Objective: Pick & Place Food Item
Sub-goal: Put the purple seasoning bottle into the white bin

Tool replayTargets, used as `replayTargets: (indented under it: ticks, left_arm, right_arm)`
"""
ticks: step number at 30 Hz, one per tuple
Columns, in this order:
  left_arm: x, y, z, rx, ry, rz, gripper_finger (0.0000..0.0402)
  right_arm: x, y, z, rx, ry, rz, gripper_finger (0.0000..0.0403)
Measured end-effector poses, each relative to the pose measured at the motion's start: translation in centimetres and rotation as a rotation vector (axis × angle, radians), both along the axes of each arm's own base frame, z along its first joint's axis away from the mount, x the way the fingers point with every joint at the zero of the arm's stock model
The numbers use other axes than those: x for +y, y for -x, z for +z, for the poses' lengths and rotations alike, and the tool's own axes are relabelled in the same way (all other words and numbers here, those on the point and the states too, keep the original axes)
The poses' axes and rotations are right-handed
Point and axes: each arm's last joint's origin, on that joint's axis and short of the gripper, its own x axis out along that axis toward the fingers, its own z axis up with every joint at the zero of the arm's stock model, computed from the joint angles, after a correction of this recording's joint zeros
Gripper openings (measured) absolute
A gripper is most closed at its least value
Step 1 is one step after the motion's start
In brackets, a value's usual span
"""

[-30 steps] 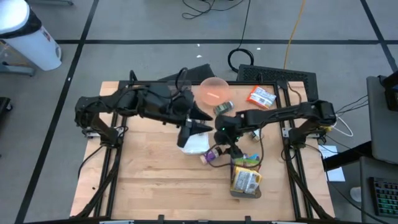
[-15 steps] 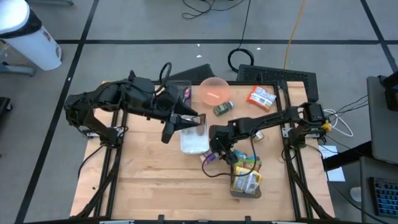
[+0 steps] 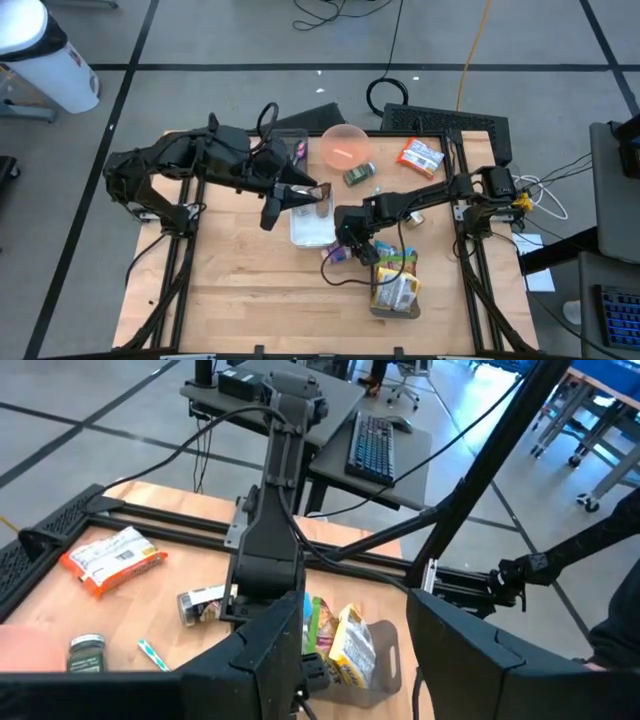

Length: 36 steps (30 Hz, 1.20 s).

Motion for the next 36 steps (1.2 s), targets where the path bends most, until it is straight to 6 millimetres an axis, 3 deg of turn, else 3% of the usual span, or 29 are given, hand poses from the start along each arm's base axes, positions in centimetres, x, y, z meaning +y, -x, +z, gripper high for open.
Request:
replayTargets:
  ticks: [17, 25, 36]
  left_arm:
    - [0.4, -0.1, 0.0, 0.000, 0.001, 0.020, 0.0186]
    - [0.5, -0.1, 0.0, -0.002, 0.000, 0.039, 0.0186]
    - [0.5, -0.1, 0.0, -0.001, 0.007, 0.043, 0.0186]
  right_arm:
    - [0.3, -0.1, -1.6, 0.073, 0.000, 0.002, 0.0261]
    - [0.3, -0.1, -1.6, 0.065, 0.001, 0.012, 0.0192]
    - [0.3, 0.3, -1.2, 0.083, -0.008, 0.013, 0.0191]
